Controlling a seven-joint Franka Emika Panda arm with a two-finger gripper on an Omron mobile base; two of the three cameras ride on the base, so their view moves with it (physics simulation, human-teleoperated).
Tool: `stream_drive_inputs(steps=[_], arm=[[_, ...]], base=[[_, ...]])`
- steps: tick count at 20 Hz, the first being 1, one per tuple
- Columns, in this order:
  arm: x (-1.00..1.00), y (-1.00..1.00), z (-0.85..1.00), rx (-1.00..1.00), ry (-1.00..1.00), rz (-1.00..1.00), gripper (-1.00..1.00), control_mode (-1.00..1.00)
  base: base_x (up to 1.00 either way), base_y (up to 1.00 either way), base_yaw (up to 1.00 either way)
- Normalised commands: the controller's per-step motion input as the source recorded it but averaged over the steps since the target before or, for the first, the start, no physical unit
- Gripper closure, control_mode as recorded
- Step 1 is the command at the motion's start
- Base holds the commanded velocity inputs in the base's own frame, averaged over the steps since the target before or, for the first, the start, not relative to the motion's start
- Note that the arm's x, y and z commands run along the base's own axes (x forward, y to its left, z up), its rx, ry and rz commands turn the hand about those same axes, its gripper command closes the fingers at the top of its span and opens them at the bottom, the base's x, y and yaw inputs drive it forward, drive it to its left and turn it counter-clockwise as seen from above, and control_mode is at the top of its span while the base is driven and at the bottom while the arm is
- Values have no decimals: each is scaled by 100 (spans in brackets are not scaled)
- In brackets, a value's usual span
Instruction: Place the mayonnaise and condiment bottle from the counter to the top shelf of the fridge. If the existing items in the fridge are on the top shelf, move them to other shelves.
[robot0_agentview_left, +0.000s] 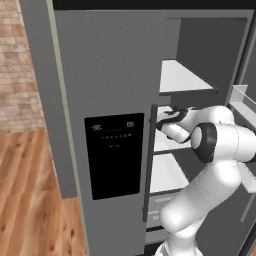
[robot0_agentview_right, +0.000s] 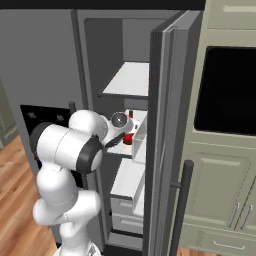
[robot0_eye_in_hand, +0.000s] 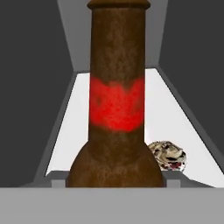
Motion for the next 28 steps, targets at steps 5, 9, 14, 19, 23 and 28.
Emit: stream_drive_inputs(steps=[5, 9, 14, 19, 23, 28], arm=[[3, 0, 0, 2, 0, 0, -100, -100], [-8, 0, 24, 0, 0, 0, -100, -100], [-23, 0, 65, 0, 0, 0, -100, -100], [-51, 5, 99, 0, 2, 0, -100, -100], [-84, 9, 100, 0, 9, 0, -100, -100], [-98, 5, 100, 7, 20, -6, -100, -100]], base=[[0, 0, 0], [0, 0, 0], [0, 0, 0], [0, 0, 0], [0, 0, 0], [0, 0, 0]])
